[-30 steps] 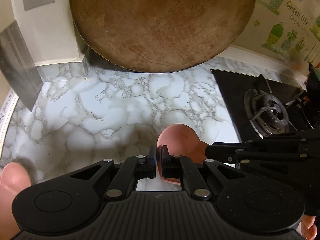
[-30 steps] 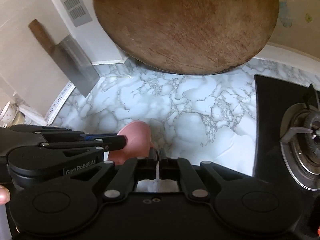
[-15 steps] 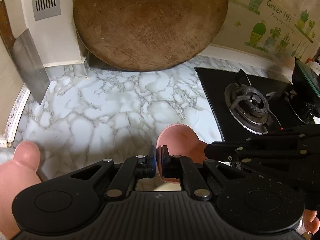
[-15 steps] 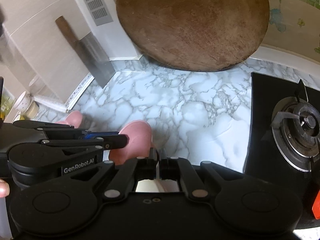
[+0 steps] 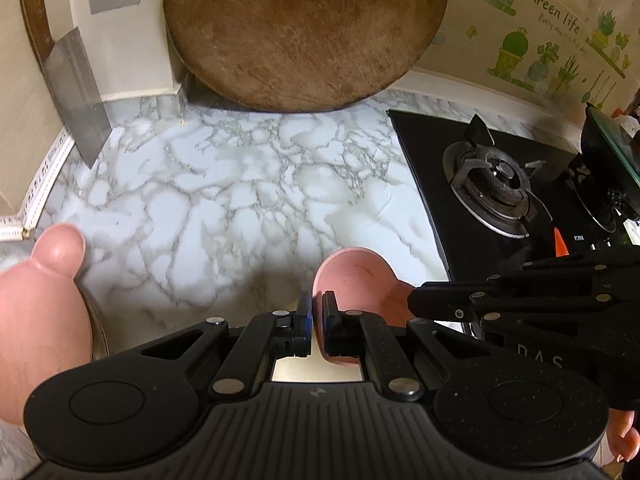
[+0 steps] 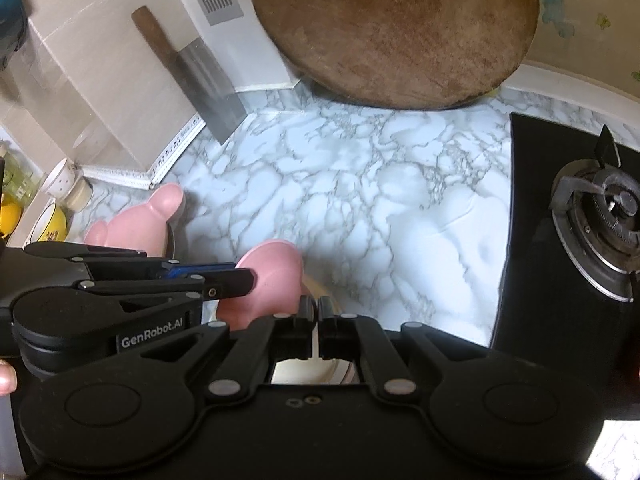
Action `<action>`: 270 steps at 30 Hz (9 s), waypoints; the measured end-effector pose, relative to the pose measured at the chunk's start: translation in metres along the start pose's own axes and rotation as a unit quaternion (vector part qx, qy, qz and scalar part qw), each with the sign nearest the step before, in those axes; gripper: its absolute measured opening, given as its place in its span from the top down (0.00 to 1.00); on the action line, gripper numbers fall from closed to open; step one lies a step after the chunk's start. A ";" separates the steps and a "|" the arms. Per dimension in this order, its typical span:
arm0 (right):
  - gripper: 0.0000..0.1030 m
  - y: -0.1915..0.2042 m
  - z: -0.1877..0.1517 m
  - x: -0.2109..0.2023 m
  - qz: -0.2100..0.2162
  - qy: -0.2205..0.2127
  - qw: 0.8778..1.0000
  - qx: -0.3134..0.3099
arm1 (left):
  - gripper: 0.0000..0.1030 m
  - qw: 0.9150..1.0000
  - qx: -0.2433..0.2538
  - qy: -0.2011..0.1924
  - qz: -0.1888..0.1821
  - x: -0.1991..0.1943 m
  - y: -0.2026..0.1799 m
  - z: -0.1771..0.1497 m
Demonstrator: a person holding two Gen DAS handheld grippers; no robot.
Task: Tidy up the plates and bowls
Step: 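Lift the heart dish and carry it over the cream bowl, then lower the heart dish into the cream bowl and open both grippers, then move both grippers to the rim of the cream bowl, then close both grippers on the cream bowl rim, then lift the cream bowl and carry it over the bear plate stack, then lower the cream bowl onto the stack and open both grippers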
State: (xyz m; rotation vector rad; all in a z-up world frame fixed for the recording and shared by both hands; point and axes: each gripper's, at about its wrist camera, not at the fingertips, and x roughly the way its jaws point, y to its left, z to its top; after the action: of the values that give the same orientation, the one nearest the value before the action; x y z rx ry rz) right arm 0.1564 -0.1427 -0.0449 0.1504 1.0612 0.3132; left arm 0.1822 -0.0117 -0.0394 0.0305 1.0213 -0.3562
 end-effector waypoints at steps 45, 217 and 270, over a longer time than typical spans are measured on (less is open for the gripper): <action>0.79 0.010 -0.017 0.023 -0.014 0.031 0.999 -0.025 | 0.96 0.998 0.027 0.045 -0.021 0.032 0.008 -0.025; 0.86 0.240 0.058 0.161 0.003 0.084 0.992 -0.089 | 0.87 0.962 -0.232 -0.018 0.144 -0.057 0.277 -0.064; 0.48 0.222 0.041 0.076 0.062 0.002 0.988 -0.140 | 0.62 0.958 -0.199 -0.089 0.187 -0.116 0.229 -0.087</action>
State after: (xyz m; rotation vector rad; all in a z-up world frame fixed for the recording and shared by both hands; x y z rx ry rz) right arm 0.1862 0.0928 -0.0288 -0.0369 1.0033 0.5710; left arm 0.1257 0.2528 -0.0202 -0.1677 0.8704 0.1925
